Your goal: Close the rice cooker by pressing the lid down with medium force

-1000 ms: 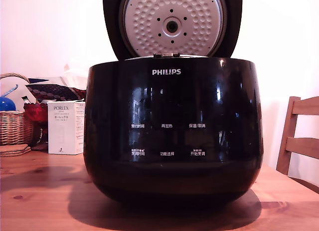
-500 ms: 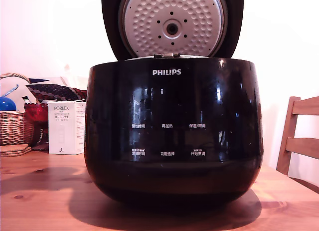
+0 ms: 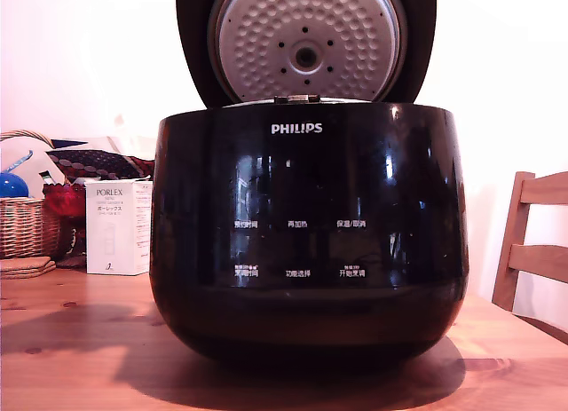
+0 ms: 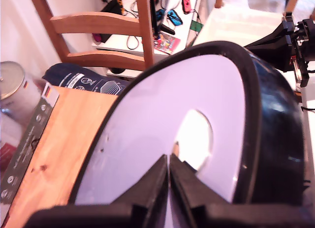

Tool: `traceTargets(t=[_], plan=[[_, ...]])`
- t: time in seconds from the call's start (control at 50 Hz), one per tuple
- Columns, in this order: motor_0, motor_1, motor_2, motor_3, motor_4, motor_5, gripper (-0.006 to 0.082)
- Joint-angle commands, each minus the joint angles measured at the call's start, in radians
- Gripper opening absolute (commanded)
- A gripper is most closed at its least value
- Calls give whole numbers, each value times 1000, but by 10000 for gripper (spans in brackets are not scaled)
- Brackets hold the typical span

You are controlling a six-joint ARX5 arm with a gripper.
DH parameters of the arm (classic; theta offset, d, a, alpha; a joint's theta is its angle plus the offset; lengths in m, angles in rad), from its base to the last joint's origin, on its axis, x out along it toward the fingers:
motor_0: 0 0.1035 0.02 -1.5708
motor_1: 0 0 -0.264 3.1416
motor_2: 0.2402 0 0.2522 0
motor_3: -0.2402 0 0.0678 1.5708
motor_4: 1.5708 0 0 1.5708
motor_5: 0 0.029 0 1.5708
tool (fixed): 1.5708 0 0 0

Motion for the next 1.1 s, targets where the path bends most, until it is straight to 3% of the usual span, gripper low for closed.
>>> traceTargets(t=[0.0,0.42,0.76,0.84,1.08], plan=[[-4,-36,-66,24,-5,-25,-21],[2,-212,-408,256,-5,-166,-21],[2,-287,-579,425,-10,-254,-21],[2,-313,-626,454,-32,-328,-21],[2,-413,-808,621,-53,-411,-21]])
